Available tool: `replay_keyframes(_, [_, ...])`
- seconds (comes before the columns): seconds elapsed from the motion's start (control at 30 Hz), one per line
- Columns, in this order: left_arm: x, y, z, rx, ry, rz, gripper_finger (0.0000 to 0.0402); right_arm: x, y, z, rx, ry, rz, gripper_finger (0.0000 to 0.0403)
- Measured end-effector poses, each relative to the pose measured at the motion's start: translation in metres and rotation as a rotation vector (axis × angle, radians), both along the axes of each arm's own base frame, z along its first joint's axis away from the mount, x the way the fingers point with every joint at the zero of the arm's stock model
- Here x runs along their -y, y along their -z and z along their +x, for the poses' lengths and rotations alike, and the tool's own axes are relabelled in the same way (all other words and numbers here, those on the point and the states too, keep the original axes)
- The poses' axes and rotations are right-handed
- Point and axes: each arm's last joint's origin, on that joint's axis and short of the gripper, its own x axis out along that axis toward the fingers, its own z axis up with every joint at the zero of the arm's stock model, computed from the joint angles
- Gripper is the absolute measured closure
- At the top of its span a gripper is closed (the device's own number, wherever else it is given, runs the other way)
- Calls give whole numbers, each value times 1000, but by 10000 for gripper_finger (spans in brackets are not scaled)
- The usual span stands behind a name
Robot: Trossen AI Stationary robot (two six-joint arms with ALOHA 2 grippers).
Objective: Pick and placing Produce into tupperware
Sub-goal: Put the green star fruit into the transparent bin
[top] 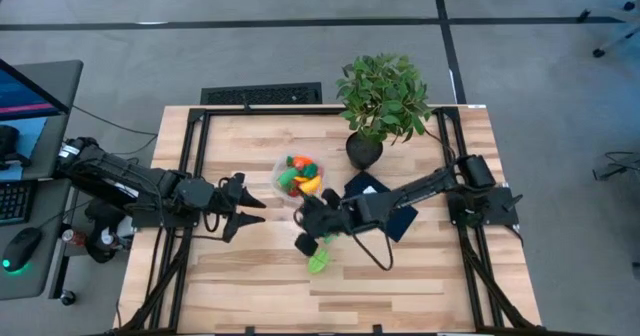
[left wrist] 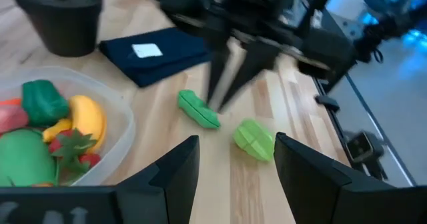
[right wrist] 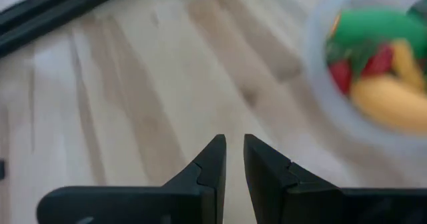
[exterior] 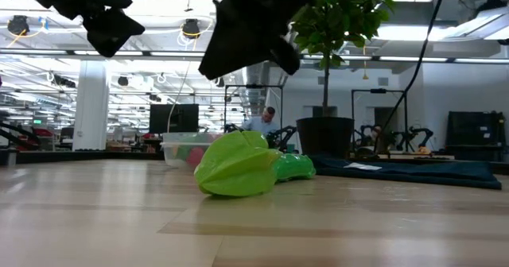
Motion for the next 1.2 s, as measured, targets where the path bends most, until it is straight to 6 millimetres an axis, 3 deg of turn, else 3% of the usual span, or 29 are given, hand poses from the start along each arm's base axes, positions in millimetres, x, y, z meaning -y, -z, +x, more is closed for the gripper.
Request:
replay_keyframes(0.37, [-3, 1, 2, 3, -133, -16, 219, -63, 9, -36, -100, 65, 46, 356])
replay_keyframes(0.7, [10, 24, 28, -106, 17, -7, 219, -116, 16, -92, -65, 339, -9, 356])
replay_keyframes(1.0, [23, 53, 66, -85, 93, -6, 219, -134, 18, -128, -52, 486, -12, 356])
replay_keyframes(1.2, [21, 65, 83, -98, 156, -222, 219, -135, 19, -141, -64, 557, -22, 356])
